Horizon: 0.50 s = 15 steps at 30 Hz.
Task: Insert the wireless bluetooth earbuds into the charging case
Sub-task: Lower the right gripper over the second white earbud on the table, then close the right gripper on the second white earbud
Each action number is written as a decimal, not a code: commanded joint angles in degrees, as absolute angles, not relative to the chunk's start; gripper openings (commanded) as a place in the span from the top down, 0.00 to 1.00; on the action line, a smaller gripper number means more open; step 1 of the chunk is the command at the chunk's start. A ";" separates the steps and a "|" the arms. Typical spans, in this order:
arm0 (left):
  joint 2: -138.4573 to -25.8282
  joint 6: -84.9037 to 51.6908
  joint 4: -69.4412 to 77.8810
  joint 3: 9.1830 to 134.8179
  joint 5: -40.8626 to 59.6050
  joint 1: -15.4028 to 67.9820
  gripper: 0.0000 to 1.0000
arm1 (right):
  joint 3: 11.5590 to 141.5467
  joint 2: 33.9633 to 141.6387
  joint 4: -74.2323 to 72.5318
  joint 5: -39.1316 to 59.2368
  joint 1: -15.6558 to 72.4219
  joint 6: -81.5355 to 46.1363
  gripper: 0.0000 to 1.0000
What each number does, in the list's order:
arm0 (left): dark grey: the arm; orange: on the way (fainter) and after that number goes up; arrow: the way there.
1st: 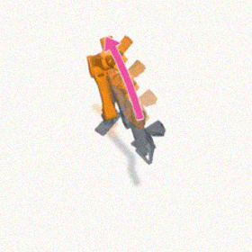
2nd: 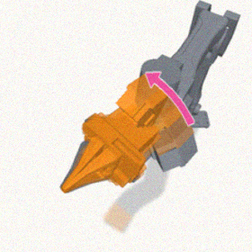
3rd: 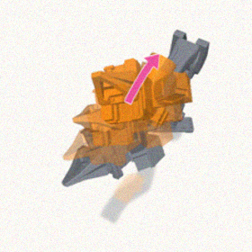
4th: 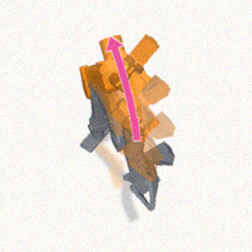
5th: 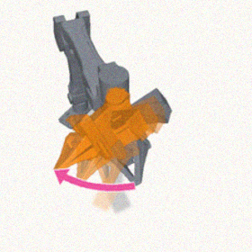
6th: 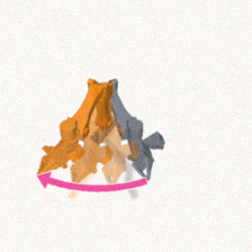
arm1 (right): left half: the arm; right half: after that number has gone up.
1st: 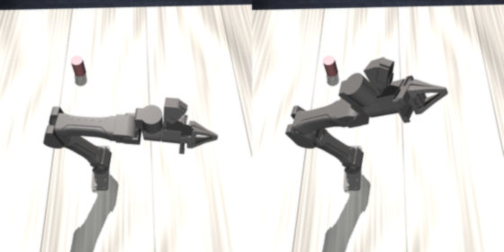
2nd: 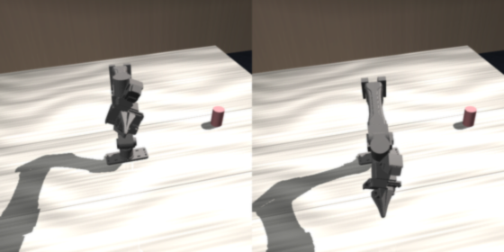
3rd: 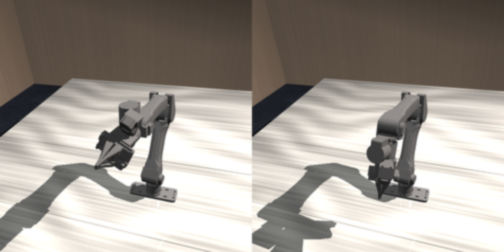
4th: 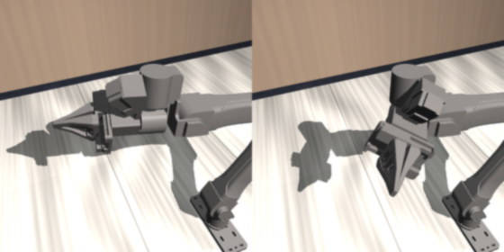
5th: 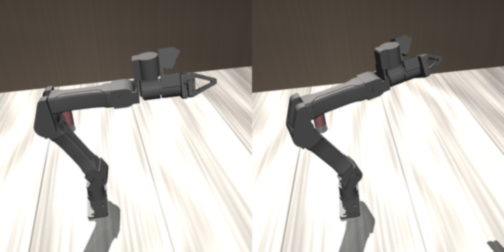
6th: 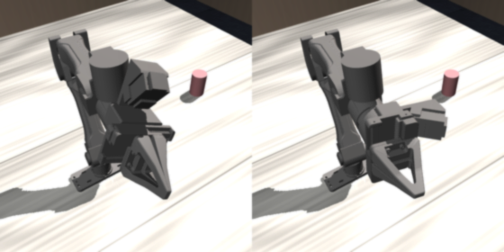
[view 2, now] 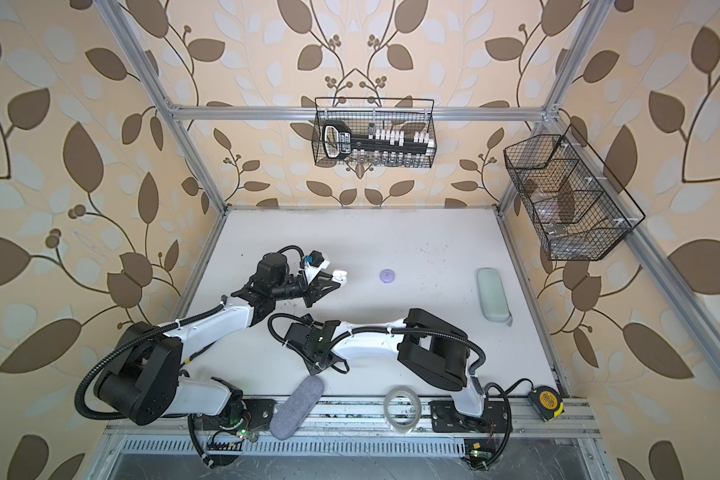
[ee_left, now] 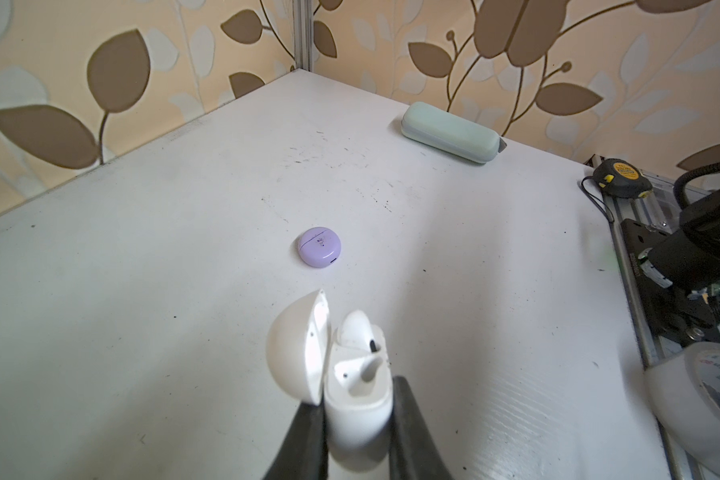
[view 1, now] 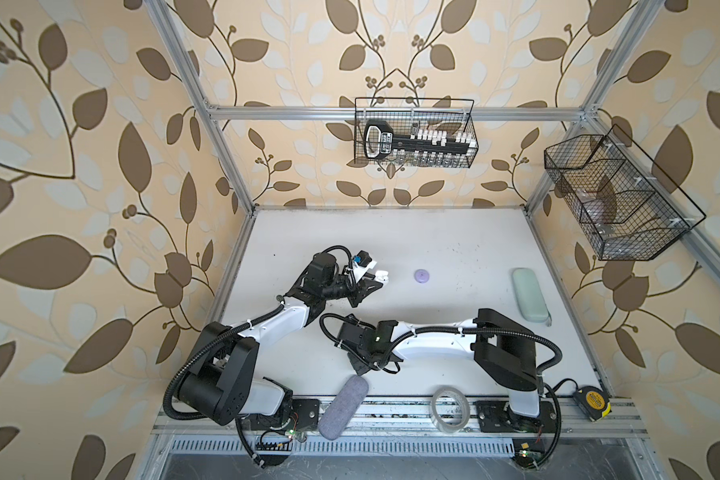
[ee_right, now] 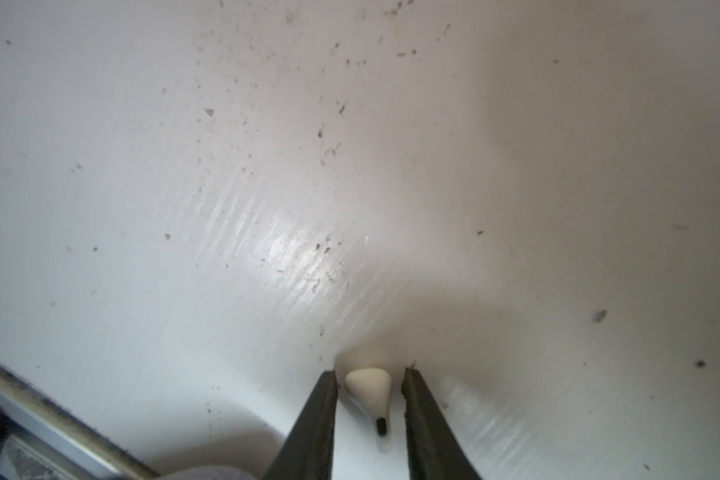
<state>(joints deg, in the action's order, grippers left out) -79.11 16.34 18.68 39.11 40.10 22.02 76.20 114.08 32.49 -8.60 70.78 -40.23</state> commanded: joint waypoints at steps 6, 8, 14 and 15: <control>-77.51 16.17 21.13 39.95 41.57 21.38 0.94 | 78.61 116.11 36.43 -10.20 71.19 -38.77 0.71; -77.52 16.09 21.17 40.02 41.66 21.36 0.94 | 79.15 116.45 37.05 -10.27 71.17 -38.33 0.71; -77.52 16.17 21.02 40.01 41.57 21.36 0.94 | 80.88 117.33 38.21 -10.45 71.12 -37.59 0.71; -77.60 16.16 21.01 40.08 41.57 21.36 0.94 | 81.15 117.57 38.38 -10.41 71.19 -37.28 0.72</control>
